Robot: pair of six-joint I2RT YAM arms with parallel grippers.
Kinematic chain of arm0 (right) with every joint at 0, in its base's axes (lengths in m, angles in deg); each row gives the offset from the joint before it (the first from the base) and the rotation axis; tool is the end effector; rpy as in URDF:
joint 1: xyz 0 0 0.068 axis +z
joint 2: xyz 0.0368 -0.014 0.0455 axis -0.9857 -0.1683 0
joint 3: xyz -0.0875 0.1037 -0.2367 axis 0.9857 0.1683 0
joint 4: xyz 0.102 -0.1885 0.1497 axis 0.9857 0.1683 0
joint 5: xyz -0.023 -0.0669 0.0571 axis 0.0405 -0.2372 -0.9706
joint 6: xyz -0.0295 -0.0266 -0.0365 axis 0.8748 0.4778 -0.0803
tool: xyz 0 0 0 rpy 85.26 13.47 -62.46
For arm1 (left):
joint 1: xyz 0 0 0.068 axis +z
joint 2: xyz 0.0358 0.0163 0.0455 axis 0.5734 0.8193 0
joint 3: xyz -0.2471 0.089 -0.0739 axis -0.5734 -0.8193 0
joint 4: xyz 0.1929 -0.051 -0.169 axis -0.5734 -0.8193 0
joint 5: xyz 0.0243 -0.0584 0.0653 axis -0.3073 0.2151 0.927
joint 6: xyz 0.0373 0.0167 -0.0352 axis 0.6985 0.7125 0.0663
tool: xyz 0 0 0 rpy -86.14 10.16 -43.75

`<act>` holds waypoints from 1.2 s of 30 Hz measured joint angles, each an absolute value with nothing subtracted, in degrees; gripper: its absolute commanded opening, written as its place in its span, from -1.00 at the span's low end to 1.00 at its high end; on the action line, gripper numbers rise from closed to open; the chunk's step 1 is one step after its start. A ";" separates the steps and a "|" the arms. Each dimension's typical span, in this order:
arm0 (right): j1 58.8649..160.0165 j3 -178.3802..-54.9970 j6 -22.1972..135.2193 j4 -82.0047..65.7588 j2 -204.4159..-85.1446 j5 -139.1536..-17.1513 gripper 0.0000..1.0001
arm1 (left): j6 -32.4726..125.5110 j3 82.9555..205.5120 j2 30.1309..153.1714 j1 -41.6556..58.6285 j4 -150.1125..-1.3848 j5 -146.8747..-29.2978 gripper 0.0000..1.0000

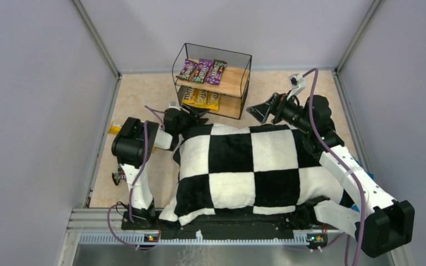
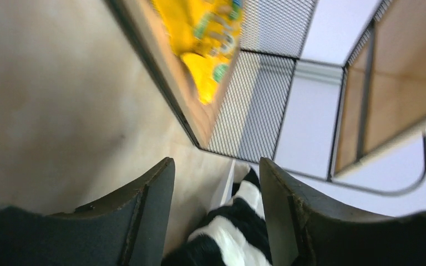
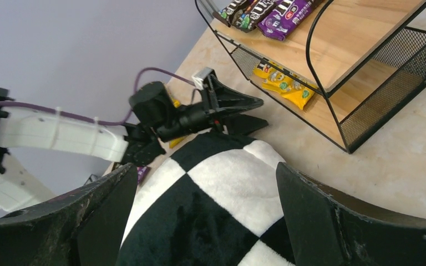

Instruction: Place and organize the candy bags onto the shelf

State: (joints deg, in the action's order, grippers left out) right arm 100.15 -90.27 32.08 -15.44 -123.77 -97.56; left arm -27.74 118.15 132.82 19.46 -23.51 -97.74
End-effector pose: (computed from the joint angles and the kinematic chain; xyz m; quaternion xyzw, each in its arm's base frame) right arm 0.2255 0.0985 0.3474 -0.0877 0.7242 0.4401 0.5237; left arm 0.3633 -0.1122 0.1087 -0.3782 0.6995 -0.5380 0.2797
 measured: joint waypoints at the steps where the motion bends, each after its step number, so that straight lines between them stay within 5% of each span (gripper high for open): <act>1: 100.17 -90.27 32.39 -15.26 -123.77 -97.49 0.88 | -26.45 117.56 131.07 19.94 -24.44 -99.03 0.28; 11: 102.03 -90.27 36.32 -12.36 -123.71 -95.99 0.88 | 4.82 111.13 95.60 31.13 -58.35 -108.29 0.55; 15: 102.90 -90.27 37.04 -12.27 -123.86 -95.61 0.89 | 13.92 110.52 81.17 34.38 -76.97 -98.50 0.93; 20: 104.30 -90.27 37.81 -12.27 -124.80 -95.44 0.88 | 14.92 110.50 70.99 36.02 -90.52 -78.57 0.97; 26: 104.59 -90.27 38.38 -11.92 -124.84 -95.18 0.89 | 14.29 118.96 83.62 39.50 -101.12 -68.36 0.96; 36: 104.59 -90.27 39.77 -10.74 -123.69 -94.30 0.89 | 11.79 134.72 112.01 45.38 -110.15 -72.71 0.97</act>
